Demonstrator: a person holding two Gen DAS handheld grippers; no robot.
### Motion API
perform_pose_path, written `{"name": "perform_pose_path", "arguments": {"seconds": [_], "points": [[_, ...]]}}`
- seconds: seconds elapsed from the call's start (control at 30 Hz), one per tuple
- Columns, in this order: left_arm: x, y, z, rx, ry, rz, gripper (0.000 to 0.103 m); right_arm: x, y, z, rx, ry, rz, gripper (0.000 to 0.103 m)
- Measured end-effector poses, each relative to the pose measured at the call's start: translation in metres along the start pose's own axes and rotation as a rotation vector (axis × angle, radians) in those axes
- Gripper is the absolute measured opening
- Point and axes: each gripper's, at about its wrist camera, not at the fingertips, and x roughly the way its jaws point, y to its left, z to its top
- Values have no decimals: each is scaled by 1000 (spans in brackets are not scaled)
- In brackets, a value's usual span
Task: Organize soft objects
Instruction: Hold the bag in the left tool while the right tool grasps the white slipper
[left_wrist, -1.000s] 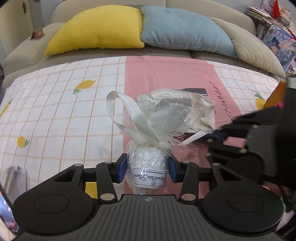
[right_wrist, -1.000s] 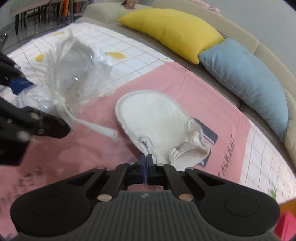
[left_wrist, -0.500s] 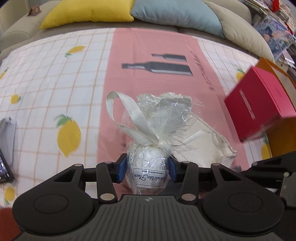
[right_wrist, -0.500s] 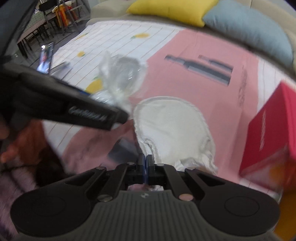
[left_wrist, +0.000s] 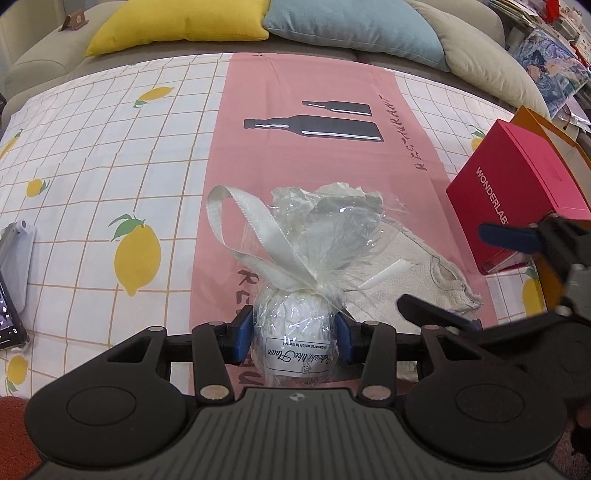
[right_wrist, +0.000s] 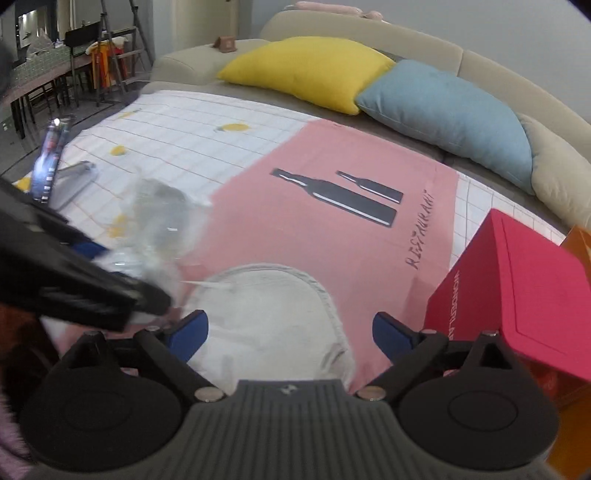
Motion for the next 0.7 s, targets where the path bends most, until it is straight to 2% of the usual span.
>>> {"name": "perform_pose_path", "arguments": {"seconds": [0.07,0.17,0.27,0.33,0.4,0.53,0.57,0.63,0.67,0.7], "points": [[0,-1,0,2,0,2,51,15,-6,-3,24,29,23,96],[0,-1,-1,7,-2,5,51,33,-8,-11,40,63,4,97],[1,1,-1,4,-2,3,51,41,-5,-20,52,102,6,95],[2,0,-1,3,-1,3,51,41,-4,-23,63,97,15,94],[2,0,0,2,0,3,51,38,-2,-24,67,98,23,85],[3,-1,0,1,4,5,51,35,0,-25,79,101,38,76],[3,-1,0,2,5,5,51,32,2,-25,79,100,37,70],[4,-1,-1,2,6,7,51,29,2,-24,74,91,48,47],[4,-1,-1,2,8,9,51,27,3,-24,70,87,54,32],[4,-1,0,2,10,9,51,27,4,-23,67,91,65,23]]}}
